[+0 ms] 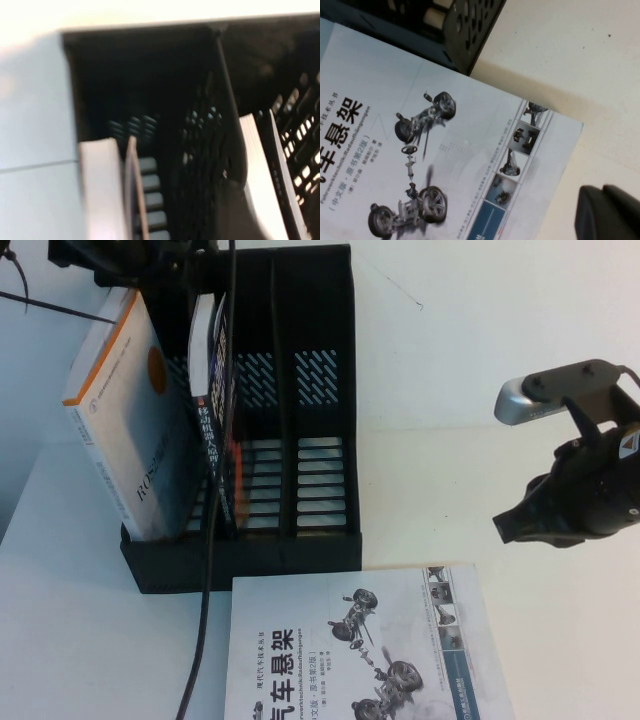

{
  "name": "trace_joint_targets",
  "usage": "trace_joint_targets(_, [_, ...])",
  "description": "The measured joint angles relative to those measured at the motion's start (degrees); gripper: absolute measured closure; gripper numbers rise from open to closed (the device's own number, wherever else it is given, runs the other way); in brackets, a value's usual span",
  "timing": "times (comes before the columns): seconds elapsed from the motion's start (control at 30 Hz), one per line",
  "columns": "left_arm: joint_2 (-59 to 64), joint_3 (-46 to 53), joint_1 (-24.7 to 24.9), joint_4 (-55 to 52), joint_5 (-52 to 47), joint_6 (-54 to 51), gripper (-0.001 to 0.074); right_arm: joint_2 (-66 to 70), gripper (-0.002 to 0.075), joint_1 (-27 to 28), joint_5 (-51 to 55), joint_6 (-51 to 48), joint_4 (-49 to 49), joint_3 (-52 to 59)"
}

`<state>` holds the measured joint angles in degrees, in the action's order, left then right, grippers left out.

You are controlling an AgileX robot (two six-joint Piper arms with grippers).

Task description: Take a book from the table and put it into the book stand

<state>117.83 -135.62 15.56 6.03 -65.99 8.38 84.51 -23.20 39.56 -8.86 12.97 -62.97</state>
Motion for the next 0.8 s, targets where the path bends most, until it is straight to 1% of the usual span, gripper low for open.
trace_joint_targets(0.03, [-0.64,0.00,0.00,-0.90,0.00,0.00,0.0445,0.00,0.0726,0.00,-0.11,-0.06,-0.06,0.00])
trace_joint_targets(0.07, [-1.57,0.00,0.00,-1.91,0.00,0.00,0.0505,0.00,0.0726,0.00,-0.23,-0.15,-0.06,0.00])
trace_joint_targets(0.1, [-2.71,0.00,0.00,-2.96,0.00,0.00,0.0582,0.00,0.0726,0.00,-0.33,-0.15,-0.09,0.00])
trace_joint_targets(0.17, [-5.10,0.00,0.00,-4.47,0.00,0.00,0.0664,0.00,0.0726,0.00,-0.45,-0.15,-0.32,0.00])
trace_joint_targets(0.2, [-6.62,0.00,0.00,-5.01,0.00,0.00,0.0689,0.00,0.0726,0.00,-0.45,-0.15,-0.48,0.00])
trace_joint_targets(0.27, [-9.49,0.00,-0.07,-6.03,0.00,0.00,0.0714,-0.21,0.0726,0.00,-0.45,-0.15,-1.32,0.00])
trace_joint_targets(0.37, [-14.52,-0.10,-0.07,-6.87,0.00,-0.56,0.0730,-2.16,0.0726,0.00,-0.48,0.00,-3.00,0.00])
trace_joint_targets(0.63, [-26.57,0.27,-0.07,-4.60,-3.93,-6.81,0.0735,-14.99,0.0726,0.00,-0.58,3.26,-8.95,0.40])
trace_joint_targets(0.73, [-32.01,4.00,-0.07,-2.68,-4.08,-9.00,0.0736,-20.66,0.0726,0.00,-1.32,6.62,-13.34,2.61])
trace_joint_targets(0.8, [-36.27,8.88,-0.07,-1.93,-2.98,-9.48,0.0736,-24.88,0.0726,0.00,-2.12,9.66,-16.78,5.59])
